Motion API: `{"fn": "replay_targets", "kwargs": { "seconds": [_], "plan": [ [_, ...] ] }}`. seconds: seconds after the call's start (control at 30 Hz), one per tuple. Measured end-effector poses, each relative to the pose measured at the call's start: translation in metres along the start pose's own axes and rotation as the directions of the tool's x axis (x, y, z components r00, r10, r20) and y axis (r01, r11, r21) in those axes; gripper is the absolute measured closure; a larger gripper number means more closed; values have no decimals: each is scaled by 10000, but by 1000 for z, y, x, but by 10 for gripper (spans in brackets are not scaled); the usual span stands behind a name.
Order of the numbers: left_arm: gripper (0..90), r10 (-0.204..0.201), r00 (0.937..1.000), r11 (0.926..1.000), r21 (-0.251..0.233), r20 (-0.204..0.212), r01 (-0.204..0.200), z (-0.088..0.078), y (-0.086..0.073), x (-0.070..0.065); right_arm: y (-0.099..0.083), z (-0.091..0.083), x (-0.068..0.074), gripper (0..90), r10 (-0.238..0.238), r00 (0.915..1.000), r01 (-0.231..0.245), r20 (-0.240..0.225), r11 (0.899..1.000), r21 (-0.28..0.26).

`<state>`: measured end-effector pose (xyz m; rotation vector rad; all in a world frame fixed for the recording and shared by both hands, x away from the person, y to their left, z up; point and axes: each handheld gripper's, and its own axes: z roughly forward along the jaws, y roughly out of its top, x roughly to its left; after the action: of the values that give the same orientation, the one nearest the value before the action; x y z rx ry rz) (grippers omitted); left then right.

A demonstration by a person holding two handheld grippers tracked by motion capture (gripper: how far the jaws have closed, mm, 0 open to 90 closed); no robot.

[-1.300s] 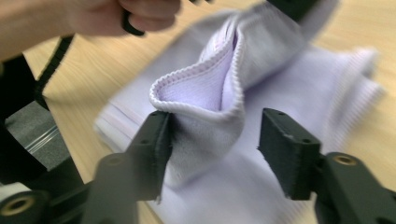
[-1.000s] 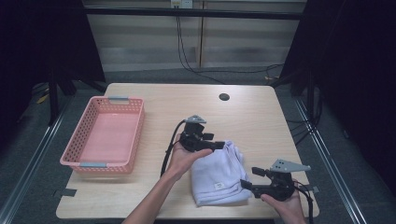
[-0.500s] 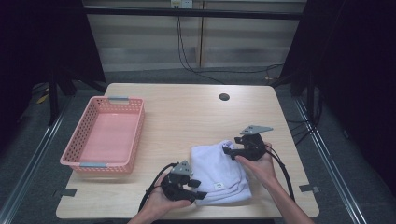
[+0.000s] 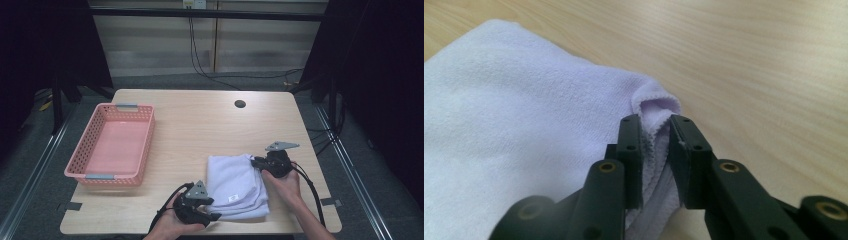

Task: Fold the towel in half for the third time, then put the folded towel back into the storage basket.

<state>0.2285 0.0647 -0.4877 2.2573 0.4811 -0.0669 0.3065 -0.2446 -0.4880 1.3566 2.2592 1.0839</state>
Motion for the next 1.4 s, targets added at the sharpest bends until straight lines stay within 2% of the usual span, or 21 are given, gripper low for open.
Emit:
{"fn": "replay_targets", "kwargs": {
  "seconds": [0.07, 0.13, 0.2, 0.27, 0.33, 0.37, 0.47, 0.5, 0.57, 0.6, 0.73, 0.77, 0.8, 0.83, 0.9, 1.0, 1.07, 1.1, 1.23, 1.3, 1.4],
  "plan": [
    [491, -54, 10000, 10000, 45, 38, 54, -1, 1, 3, -3, -2, -2, 759, 8, 10000, -8, -57, 10000, -20],
    [489, -278, 9993, 9996, -62, 261, 280, -2, 1, 5, -5, -4, -3, 683, -29, 10000, 29, -33, 10000, 31],
    [441, -283, 9992, 9995, -144, 278, 287, -5, 0, 4, -4, -6, -5, 475, 23, 9998, -23, 191, 10000, -2],
    [418, -429, 9987, 9990, -141, 260, 432, -9, -2, 5, -3, -8, -8, 357, 5, 10000, -5, 39, 10000, -47],
    [388, -609, 9980, 9981, -26, 184, 610, -11, -5, 5, -4, -8, -11, 278, 261, 9989, -266, -397, 9996, -128],
    [376, -565, 9983, 9984, 102, 148, 564, -11, -7, 5, -4, -7, -11, 250, 347, 9984, -356, -454, 9992, -200],
    [339, -586, 9983, 9975, 392, 74, 582, -8, -11, 6, -3, -2, -9, 237, 97, 9974, -106, -711, 9999, -120],
    [333, -572, 9983, 9975, 401, -48, 574, -6, -12, 6, -4, 1, -9, 231, 123, 9959, -122, -895, 9999, 8],
    [303, -641, 9979, 9969, 461, 66, 637, -4, -10, 9, -5, 6, -9, 212, 240, 9945, -220, -1024, 9995, 205],
    [287, -648, 9979, 9966, 514, -57, 650, -3, -9, 9, -5, 7, -9, 196, 241, 9946, -224, -1010, 9996, 178],
    [257, -748, 9972, 9966, 353, 25, 747, 0, -8, 10, -3, 7, -10, 182, 375, 9901, -376, -1351, 9993, 15],
    [251, -728, 9973, 9966, 387, 59, 725, 1, -7, 10, -3, 9, -10, 180, 414, 9878, -410, -1503, 9991, 55],
    [239, -588, 9982, 9971, 487, -99, 592, 2, -5, 9, -2, 11, -9, 182, 430, 9863, -421, -1594, 9991, 86],
    [224, -571, 9984, 9974, 438, 62, 567, 4, -5, 8, -1, 13, -9, 168, 357, 9872, -332, -1553, 9993, 184],
    [198, -537, 9986, 9975, 460, -8, 537, 8, -3, 5, -2, 17, -8, 158, 260, 9882, -197, -1507, 9989, 432],
    [179, -352, 9993, 9983, 459, 82, 348, 12, 0, 2, -3, 16, -8, 147, -120, 9931, 183, -1170, 9984, 532],
    [179, -305, 9995, 9982, 513, 20, 304, 14, 2, 0, -3, 16, -7, 158, -238, 9923, 319, -1212, 9973, 656],
    [181, -125, 9999, 9983, 570, -52, 128, 15, 3, 0, -4, 17, -6, 156, -235, 9917, 329, -1261, 9968, 728],
    [298, 65, 9988, 9986, 527, -479, -39, 16, 4, 0, -3, 19, -6, 156, -461, 9903, 558, -1313, 9959, 711],
    [352, -106, 9992, 9993, 365, -393, 120, 15, 3, 3, -3, 19, -5, 165, -581, 9898, 679, -1304, 9951, 714],
    [429, 14, 9986, 9990, 441, -528, 10, 14, 4, 3, -4, 20, -4, 199, -737, 9877, 823, -1381, 9949, 578]
  ]
}}
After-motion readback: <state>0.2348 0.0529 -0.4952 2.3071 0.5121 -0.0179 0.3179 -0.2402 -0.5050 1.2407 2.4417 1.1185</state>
